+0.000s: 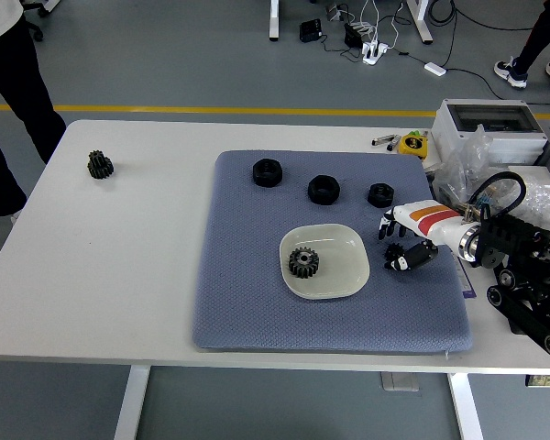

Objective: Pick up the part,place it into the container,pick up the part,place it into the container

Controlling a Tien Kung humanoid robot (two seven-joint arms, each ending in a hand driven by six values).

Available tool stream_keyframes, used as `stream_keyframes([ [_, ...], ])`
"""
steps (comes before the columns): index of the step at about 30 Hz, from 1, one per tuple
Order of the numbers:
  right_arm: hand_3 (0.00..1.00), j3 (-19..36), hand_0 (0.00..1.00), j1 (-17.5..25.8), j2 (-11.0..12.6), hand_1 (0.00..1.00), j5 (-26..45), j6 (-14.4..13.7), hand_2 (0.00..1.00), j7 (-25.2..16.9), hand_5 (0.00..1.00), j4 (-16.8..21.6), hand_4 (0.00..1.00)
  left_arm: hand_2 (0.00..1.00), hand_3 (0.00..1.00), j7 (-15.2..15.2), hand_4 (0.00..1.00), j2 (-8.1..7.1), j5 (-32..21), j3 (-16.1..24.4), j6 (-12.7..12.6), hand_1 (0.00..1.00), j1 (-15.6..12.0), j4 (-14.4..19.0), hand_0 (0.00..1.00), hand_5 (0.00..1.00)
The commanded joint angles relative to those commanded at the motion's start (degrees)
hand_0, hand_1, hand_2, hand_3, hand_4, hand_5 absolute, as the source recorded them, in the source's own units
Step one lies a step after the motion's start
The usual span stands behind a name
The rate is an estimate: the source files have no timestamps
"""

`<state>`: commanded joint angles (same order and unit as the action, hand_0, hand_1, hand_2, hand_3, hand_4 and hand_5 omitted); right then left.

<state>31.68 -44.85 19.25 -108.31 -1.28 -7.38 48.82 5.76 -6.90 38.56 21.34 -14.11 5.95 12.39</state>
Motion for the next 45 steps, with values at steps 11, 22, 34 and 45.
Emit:
stream_keyframes([
  [11, 0.502, -0.2, 0.376, 0.2, 0.1, 0.449, 0.1, 0.2, 0.515, -0.1, 0.115, -0.4, 0.576, 0.624, 0.557, 0.1, 0.597, 0.04, 0.5, 0.2, 0.1, 0.655, 0.0, 0.1, 0.655, 0.498],
  [22, 0.491, 0.0, 0.358, 0.4, 0.7, 0.417, -0.6, 0.7, 0.478, 0.1, 0.030, 0.3, 0.588, 0.623, 0.557, -0.1, 0.597, 0.03, -0.1, -0.2, 0.1, 0.655, 0.3, 0.1, 0.655, 0.498],
  [34, 0.487, 0.7, 0.300, 0.6, 1.5, 0.402, -0.9, 0.9, 0.459, 0.3, 0.002, 3.4, 0.652, 0.624, 0.557, -0.2, 0.597, -0.01, -0.2, -0.2, 0.1, 0.655, 0.3, 0.0, 0.654, 0.498],
  [45, 0.488, 2.8, 0.288, 0.5, 2.2, 0.401, -2.8, 0.6, 0.457, 0.8, 0.002, 8.7, 0.666, 0.625, 0.557, -0.1, 0.597, -0.12, -0.1, 0.0, 0.1, 0.654, 0.3, 0.0, 0.654, 0.498],
])
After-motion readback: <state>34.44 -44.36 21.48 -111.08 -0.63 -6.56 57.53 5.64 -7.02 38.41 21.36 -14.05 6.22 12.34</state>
